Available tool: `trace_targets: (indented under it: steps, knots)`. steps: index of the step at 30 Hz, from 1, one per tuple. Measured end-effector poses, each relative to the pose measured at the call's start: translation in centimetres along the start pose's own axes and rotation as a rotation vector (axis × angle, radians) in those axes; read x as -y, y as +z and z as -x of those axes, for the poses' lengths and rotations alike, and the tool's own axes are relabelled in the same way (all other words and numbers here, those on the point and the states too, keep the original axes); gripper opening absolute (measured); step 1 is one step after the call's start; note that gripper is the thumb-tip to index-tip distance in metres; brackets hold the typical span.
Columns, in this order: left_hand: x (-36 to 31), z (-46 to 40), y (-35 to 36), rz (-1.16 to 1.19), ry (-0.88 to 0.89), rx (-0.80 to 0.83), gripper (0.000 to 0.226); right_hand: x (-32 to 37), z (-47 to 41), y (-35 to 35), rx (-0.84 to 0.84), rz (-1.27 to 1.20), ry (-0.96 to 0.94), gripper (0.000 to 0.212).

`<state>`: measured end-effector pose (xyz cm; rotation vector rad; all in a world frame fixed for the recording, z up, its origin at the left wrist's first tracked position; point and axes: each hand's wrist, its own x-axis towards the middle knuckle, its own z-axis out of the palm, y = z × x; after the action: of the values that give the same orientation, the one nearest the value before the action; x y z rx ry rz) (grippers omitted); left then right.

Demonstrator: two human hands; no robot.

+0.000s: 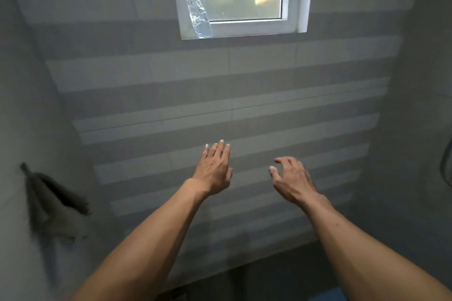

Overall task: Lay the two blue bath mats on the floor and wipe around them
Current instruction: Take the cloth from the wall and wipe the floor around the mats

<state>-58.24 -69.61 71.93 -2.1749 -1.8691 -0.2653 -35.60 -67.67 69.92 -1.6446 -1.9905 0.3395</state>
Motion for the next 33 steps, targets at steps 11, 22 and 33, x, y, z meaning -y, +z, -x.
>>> trace_targets:
  steps: [11, 22, 33]
  knots:
    - [12.7, 10.4, -9.4, -0.272, -0.487, -0.163, 0.054, 17.1, -1.4, 4.5, 0.139, -0.099, -0.411, 0.051]
    - [20.9, 18.0, -13.9, -0.298, -0.996, 0.079, 0.026, 33.3, 1.9, 13.6, 0.442, -0.109, -0.738, 0.056]
    - [25.0, 18.7, -10.3, -0.248, -0.991, 0.042, 0.026, 39.7, 2.1, 20.2, 0.594, -0.108, -0.749, 0.058]
